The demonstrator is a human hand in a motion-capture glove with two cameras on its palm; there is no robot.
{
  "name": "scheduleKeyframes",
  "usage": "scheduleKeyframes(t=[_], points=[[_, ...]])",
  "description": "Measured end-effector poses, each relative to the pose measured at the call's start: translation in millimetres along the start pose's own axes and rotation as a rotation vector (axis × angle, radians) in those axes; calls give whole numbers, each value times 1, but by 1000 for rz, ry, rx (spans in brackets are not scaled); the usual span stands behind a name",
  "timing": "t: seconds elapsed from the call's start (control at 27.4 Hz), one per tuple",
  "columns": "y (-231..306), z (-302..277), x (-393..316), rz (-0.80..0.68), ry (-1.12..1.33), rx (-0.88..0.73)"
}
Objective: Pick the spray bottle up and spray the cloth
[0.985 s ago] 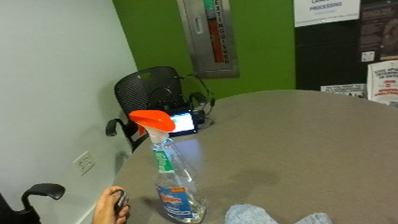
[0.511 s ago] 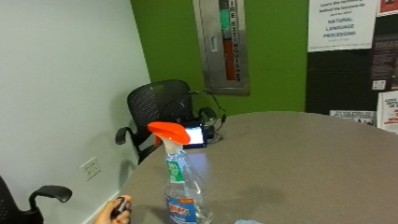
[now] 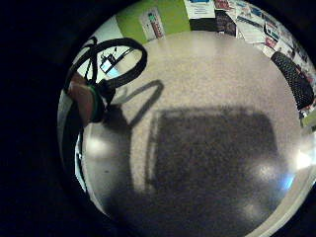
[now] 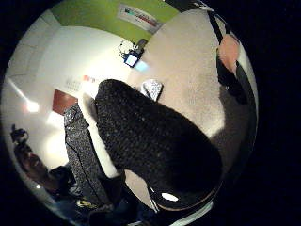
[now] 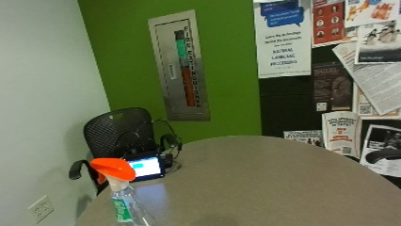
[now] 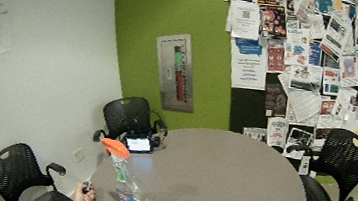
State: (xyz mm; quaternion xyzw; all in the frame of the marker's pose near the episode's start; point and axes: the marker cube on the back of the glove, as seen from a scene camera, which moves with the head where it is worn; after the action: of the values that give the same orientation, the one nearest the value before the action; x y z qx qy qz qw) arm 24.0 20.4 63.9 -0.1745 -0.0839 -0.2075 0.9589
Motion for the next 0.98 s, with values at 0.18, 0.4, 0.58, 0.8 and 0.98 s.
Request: scheduleKeyframes(t=[0.18,0.4,0.58,0.8,0.98], points=[[-5,10,-3,8,38,-23],[-12,-2,-1,-12,62,-3],[-19,-43,3,-19,103,67],[-13,-66,9,48,133,98],[-18,-69,5,56,153,109]])
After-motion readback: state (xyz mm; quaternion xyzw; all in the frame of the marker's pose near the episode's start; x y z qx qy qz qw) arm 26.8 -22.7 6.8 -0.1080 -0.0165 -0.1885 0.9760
